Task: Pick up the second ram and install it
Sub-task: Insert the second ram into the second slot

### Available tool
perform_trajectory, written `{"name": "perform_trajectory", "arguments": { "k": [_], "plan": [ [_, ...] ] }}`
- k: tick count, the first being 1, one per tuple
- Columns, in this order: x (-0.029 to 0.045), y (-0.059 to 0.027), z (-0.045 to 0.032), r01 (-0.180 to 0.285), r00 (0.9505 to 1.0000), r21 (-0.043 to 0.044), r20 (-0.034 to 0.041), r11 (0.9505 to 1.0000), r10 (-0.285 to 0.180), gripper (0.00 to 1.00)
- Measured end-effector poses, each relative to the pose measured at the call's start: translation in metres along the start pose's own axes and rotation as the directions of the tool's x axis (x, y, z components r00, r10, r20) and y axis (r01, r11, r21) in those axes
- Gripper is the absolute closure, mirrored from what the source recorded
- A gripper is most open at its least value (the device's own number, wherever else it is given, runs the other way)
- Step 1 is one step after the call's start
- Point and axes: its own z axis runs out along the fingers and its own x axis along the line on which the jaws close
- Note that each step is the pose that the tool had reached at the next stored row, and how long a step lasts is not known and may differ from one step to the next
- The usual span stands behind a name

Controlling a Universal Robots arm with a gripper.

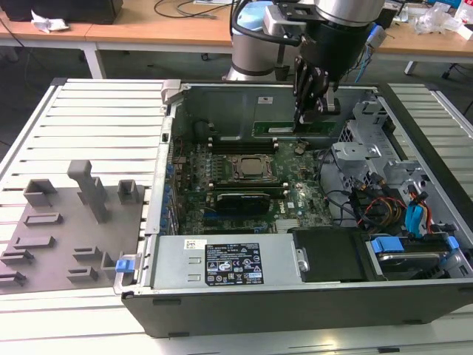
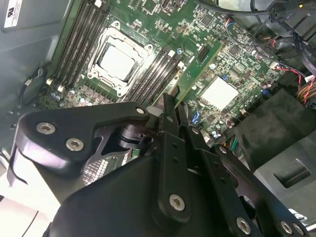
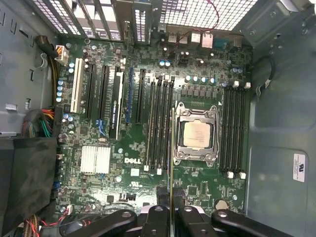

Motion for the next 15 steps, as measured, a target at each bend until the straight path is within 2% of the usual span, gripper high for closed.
{"name": "perform_trajectory", "arguments": {
  "k": [8, 15],
  "plan": [
    [0.0000, 0.0029, 0.0041, 0.000, 1.0000, 0.0000, 0.0001, 1.0000, 0.000, 0.86],
    [0.0009, 0.0020, 0.0206, 0.000, 1.0000, 0.0000, 0.0000, 1.0000, 0.000, 0.86]
  ]
}}
